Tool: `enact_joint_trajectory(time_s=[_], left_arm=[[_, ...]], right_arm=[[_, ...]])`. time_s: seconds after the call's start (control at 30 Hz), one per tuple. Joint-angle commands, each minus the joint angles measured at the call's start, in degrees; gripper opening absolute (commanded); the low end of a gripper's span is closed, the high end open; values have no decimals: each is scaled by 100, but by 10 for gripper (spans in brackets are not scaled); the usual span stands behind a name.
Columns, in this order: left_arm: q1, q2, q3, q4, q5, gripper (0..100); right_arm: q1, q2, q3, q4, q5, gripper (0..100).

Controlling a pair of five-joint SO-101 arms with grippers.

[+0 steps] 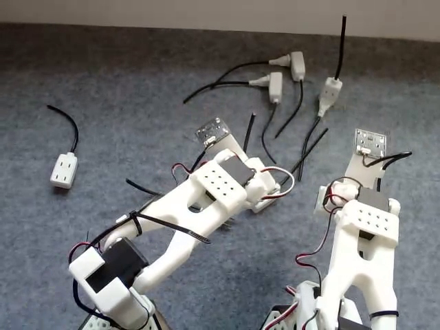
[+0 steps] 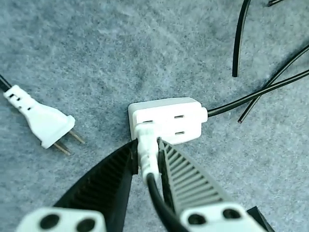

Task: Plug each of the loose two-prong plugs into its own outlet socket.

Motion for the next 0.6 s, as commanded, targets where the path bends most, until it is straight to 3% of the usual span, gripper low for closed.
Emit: enact_joint_trajectory(time_s=[0.0, 0.27, 0.43, 0.57], left_arm=[[75, -40, -84, 70, 18, 7], [48, 4, -92, 35, 9, 8], [40, 796, -602, 88, 9, 8], [84, 1631, -1358, 782, 18, 8]], right_arm=[[57, -163, -22, -75, 0, 7], [57, -145, -13, -75, 0, 7], [57, -163, -13, -75, 0, 7], [57, -171, -13, -75, 0, 7]])
